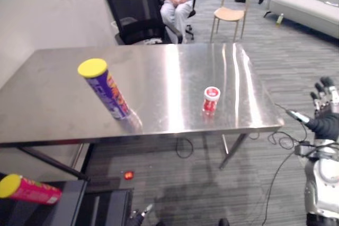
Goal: Put the gum and the chips on the shelf.
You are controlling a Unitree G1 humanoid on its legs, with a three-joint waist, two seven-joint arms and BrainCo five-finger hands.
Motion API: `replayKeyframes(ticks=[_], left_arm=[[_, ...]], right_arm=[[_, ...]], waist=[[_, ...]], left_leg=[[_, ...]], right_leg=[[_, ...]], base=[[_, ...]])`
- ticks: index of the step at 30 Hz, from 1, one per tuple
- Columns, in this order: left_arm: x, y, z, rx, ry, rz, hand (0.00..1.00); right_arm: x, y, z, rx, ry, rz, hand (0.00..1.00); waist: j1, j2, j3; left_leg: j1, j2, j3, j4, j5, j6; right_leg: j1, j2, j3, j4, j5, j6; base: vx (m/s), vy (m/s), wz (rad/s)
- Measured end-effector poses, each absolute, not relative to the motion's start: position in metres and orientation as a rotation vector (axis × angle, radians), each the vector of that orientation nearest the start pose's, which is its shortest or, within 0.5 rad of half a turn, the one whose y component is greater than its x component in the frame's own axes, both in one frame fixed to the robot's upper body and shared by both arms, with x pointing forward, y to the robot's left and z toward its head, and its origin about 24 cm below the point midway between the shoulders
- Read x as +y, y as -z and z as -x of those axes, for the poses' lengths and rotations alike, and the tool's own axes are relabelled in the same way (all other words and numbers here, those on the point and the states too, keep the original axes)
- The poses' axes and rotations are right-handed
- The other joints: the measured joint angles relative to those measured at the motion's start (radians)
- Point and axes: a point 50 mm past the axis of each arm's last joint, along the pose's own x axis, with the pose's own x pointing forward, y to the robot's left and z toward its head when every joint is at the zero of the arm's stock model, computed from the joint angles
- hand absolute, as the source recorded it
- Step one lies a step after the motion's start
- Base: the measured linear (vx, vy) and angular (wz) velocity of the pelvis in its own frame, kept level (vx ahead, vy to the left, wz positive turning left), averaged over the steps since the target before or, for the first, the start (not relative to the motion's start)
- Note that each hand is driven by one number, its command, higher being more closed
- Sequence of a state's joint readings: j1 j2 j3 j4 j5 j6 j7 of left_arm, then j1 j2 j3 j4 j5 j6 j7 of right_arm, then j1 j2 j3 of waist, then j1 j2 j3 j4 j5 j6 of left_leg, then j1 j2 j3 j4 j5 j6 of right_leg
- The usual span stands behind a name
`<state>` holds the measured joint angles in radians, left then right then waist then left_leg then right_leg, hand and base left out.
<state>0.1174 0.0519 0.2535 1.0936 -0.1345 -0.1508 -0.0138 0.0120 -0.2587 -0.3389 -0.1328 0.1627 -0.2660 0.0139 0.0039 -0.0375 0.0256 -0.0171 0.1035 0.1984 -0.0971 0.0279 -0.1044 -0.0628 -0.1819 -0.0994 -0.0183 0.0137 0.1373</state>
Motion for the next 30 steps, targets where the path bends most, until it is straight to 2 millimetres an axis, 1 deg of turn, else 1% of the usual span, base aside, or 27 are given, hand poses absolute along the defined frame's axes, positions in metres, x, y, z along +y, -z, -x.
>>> replayKeyframes(ticks=[3, 4, 6, 7, 12, 14, 23, 25, 30], left_arm=[[0.205, 0.162, -0.079, 1.018, -0.367, 0.186, 0.0], [0.205, 0.162, -0.079, 1.018, -0.367, 0.186, 0.0], [0.205, 0.161, -0.082, 1.013, -0.37, 0.183, 0.0], [0.205, 0.161, -0.082, 1.012, -0.37, 0.183, 0.0], [0.204, 0.16, -0.089, 1.0, -0.356, 0.177, 0.0], [0.204, 0.16, -0.091, 0.995, -0.353, 0.177, 0.0], [0.204, 0.159, -0.095, 0.988, -0.34, 0.165, 0.0], [0.204, 0.158, -0.098, 0.981, -0.335, 0.161, 0.0], [0.204, 0.157, -0.102, 0.972, -0.331, 0.16, 0.0]], right_arm=[[-0.261, -0.112, -0.239, -0.409, 0.253, 0.131, 0.0], [-0.261, -0.112, -0.24, -0.408, 0.253, 0.13, 0.0], [-0.255, -0.107, -0.25, -0.384, 0.233, 0.11, 0.0], [-0.253, -0.106, -0.251, -0.38, 0.227, 0.108, 0.0], [-0.25, -0.097, -0.264, -0.329, 0.223, 0.087, 0.0], [-0.244, -0.094, -0.272, -0.314, 0.206, 0.075, 0.0], [-0.224, -0.096, -0.297, -0.286, 0.143, 0.057, 0.0], [-0.219, -0.098, -0.303, -0.285, 0.122, 0.057, 0.0], [-0.206, -0.103, -0.311, -0.294, 0.075, 0.06, 0.0]], waist=[[0.003, 0.001, 0.006], [0.003, 0.002, 0.006], [0.005, 0.004, 0.019], [0.006, 0.005, 0.021], [0.023, 0.007, 0.041], [0.029, 0.007, 0.047], [0.034, 0.008, 0.065], [0.04, 0.007, 0.078], [0.057, 0.006, 0.086]], left_leg=[[-0.012, -0.003, -0.018, 0.0, 0.005, 0.002], [-0.012, -0.003, -0.019, 0.0, 0.006, 0.002], [-0.016, -0.005, -0.027, 0.001, 0.009, 0.004], [-0.016, -0.005, -0.028, 0.001, 0.009, 0.004], [-0.016, -0.005, -0.047, 0.001, 0.01, 0.004], [-0.016, -0.006, -0.048, 0.001, 0.011, 0.005], [-0.017, -0.007, -0.064, -0.002, 0.015, 0.005], [-0.017, -0.007, -0.072, -0.004, 0.018, 0.005], [-0.017, -0.008, -0.076, -0.004, 0.019, 0.005]], right_leg=[[0.0, -0.003, -0.016, 0.0, -0.001, 0.001], [0.0, -0.003, -0.016, 0.0, -0.001, 0.001], [0.0, -0.005, -0.025, 0.0, -0.001, 0.001], [0.001, -0.005, -0.025, 0.0, -0.001, 0.001], [0.014, -0.005, -0.041, -0.001, -0.001, 0.001], [0.014, -0.006, -0.044, -0.001, -0.001, 0.001], [0.022, -0.006, -0.058, 0.0, -0.002, 0.0], [0.029, -0.006, -0.064, 0.0, -0.002, 0.0], [0.031, -0.007, -0.069, 0.0, -0.003, 0.0]], base=[[-0.02, -0.008, 0.15], [-0.01, -0.005, 0.16], [0.0, -0.004, 0.09], [0.0, -0.005, 0.03], [0.01, -0.009, 0.09], [0.0, -0.005, 0.04], [-0.01, -0.007, 0.04], [-0.02, -0.008, 0.1], [0.0, -0.001, 0.01]])
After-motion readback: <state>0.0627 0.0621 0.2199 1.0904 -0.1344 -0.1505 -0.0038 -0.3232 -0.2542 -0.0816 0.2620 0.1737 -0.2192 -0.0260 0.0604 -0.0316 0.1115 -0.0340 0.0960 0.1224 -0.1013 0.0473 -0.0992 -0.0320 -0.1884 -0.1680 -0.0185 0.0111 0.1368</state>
